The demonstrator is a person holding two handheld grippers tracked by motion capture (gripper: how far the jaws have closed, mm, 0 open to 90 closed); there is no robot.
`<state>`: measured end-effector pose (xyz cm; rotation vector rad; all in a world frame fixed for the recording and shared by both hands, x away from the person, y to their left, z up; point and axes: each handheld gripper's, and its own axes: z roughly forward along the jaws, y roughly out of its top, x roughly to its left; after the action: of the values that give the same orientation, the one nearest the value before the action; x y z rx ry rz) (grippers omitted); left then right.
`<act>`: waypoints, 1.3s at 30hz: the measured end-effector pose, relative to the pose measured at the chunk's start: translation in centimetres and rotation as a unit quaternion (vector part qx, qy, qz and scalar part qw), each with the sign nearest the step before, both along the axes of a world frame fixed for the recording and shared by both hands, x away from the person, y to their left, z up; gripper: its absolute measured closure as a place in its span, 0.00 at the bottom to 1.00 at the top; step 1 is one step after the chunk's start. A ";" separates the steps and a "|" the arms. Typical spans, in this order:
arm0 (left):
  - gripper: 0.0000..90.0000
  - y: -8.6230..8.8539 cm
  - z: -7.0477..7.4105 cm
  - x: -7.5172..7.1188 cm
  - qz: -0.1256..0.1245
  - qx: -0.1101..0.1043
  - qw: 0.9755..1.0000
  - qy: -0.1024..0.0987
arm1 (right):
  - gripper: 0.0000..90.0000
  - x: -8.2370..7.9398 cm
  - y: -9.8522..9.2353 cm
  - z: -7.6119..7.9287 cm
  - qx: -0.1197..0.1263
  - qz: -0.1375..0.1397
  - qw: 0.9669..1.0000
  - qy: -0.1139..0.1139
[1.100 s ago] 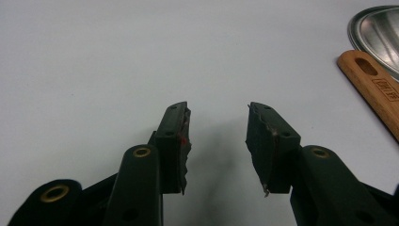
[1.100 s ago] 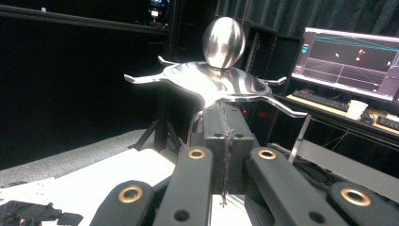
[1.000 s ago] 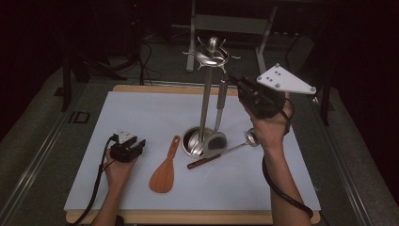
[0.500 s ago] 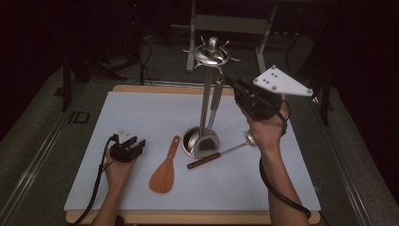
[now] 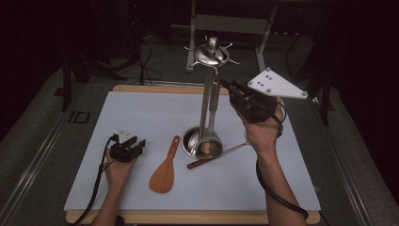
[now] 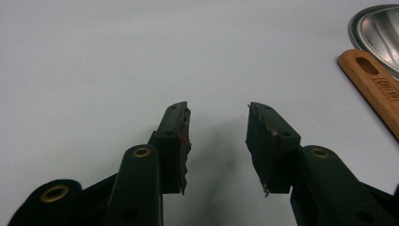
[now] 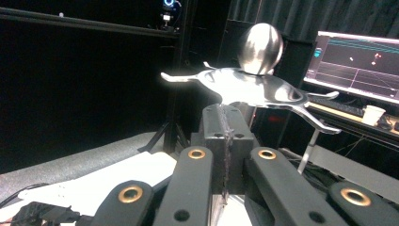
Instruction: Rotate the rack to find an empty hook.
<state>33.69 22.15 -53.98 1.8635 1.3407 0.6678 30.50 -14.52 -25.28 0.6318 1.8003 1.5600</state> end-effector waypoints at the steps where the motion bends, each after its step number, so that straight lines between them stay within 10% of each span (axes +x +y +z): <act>1: 0.66 0.0 0.0 0.0 0.000 0.000 1.000 0.000 | 1.00 0.0 0.1 0.0 -0.001 0.000 1.000 0.000; 39: 0.66 0.0 0.0 0.1 0.005 -0.001 1.000 0.002 | 1.00 0.3 -1.3 -1.6 -0.005 -0.013 1.000 0.015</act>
<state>33.77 22.15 -54.00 1.8593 1.3528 0.6678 30.83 -15.87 -26.86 0.6759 1.8138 1.5316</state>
